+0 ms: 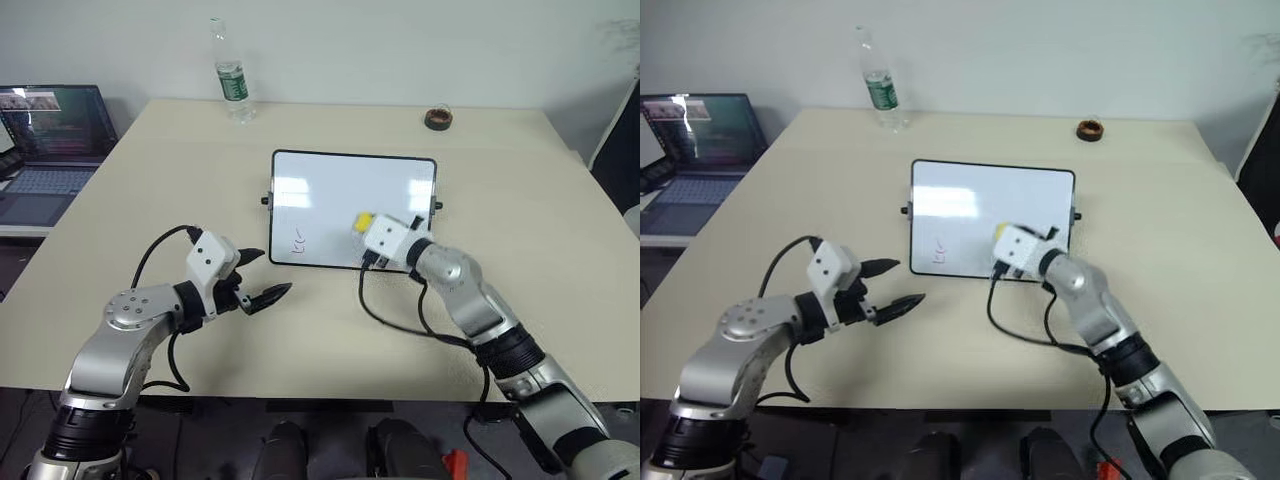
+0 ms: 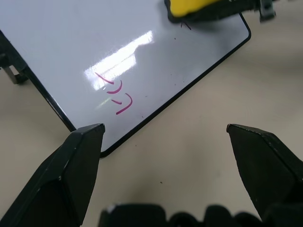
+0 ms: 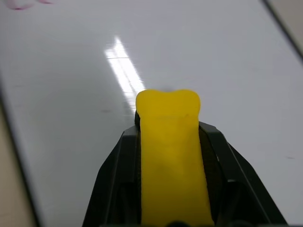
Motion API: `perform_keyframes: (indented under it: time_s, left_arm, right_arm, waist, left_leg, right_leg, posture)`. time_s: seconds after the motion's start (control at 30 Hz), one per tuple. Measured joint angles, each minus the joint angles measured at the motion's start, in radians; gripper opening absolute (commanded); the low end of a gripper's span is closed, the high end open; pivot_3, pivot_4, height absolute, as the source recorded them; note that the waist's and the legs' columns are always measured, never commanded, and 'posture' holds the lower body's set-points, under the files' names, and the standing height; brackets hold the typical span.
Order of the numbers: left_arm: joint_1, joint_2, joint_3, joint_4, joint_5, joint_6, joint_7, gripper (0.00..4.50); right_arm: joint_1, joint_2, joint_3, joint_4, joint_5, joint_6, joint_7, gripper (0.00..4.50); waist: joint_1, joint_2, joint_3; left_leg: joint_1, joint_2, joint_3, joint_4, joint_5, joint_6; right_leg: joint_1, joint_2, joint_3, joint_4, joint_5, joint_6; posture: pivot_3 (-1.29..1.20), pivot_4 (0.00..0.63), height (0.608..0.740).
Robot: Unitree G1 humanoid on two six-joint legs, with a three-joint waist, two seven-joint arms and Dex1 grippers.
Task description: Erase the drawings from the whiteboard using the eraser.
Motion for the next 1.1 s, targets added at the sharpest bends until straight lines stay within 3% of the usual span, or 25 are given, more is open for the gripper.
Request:
perform_keyframes:
  time_s: [0.4, 0.73, 1.1]
  left_arm:
    - [-0.002, -0.007, -0.001, 0.026, 0.004, -0.022, -0.013, 4.5]
    - [-0.001, -0.013, -0.005, 0.043, 0.006, -0.045, -0.018, 4.5]
    - [0.005, -0.013, -0.005, 0.057, 0.007, -0.064, -0.019, 4.5]
  right_arm:
    - [0.078, -0.098, 0.02, -0.091, 0.002, 0.017, 0.181, 1.22]
    - [0.02, -0.02, 0.005, -0.021, -0.017, -0.019, 0.035, 1.22]
    - [0.086, -0.074, 0.059, -0.089, -0.036, 0.012, 0.203, 1.22]
  waist:
    - [-0.002, 0.0, 0.0]
    - [-0.006, 0.0, 0.0]
    - [-0.004, 0.0, 0.0]
  left_leg:
    - [0.001, 0.0, 0.0, 0.0, 0.0, 0.0]
    - [0.0, 0.0, 0.001, 0.0, 0.0, 0.0]
    - [0.002, 0.0, 0.0, 0.0, 0.0, 0.0]
  right_leg:
    - [0.001, 0.0, 0.0, 0.0, 0.0, 0.0]
    - [0.0, 0.0, 0.001, 0.0, 0.0, 0.0]
    - [0.001, 0.0, 0.001, -0.001, 0.0, 0.001]
  posture:
    - [0.0, 0.15, 0.74]
    - [0.0, 0.15, 0.74]
    - [0.0, 0.15, 0.74]
